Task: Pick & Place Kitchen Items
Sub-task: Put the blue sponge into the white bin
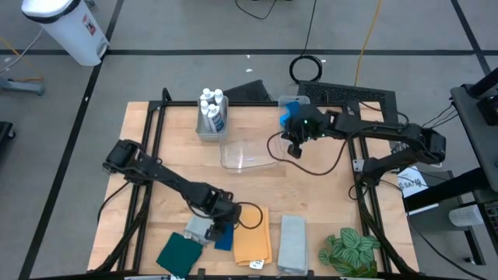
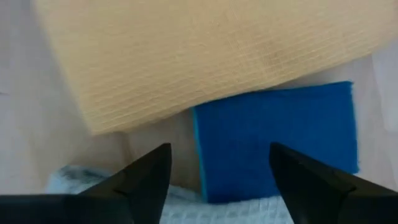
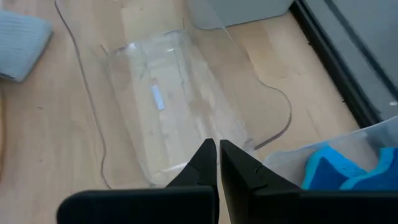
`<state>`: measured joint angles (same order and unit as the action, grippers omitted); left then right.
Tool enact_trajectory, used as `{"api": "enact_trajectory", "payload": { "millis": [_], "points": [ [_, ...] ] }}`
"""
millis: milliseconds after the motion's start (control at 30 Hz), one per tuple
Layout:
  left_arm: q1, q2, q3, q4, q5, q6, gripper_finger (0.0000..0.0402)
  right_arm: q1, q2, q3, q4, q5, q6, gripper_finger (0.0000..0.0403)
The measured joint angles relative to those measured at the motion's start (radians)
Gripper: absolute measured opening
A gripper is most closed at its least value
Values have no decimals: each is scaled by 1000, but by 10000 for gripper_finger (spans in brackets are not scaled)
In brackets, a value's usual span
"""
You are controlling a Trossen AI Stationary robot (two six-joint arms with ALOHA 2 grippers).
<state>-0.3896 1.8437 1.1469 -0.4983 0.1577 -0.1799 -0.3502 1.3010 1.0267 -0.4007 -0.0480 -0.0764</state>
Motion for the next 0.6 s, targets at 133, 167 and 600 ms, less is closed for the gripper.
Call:
{"api": "enact_trajectory", "payload": {
  "millis": [133, 167, 600],
  "points": [
    [9, 53, 4, 6, 26, -6, 279, 63, 0, 0, 0, 53, 14, 0],
    [11, 62, 5, 6, 36, -6, 275, 79, 0, 0, -1, 52, 20, 0],
    [6, 90, 4, 7, 63, 47, 117, 200, 0, 0, 8, 52, 73, 0]
  ]
}}
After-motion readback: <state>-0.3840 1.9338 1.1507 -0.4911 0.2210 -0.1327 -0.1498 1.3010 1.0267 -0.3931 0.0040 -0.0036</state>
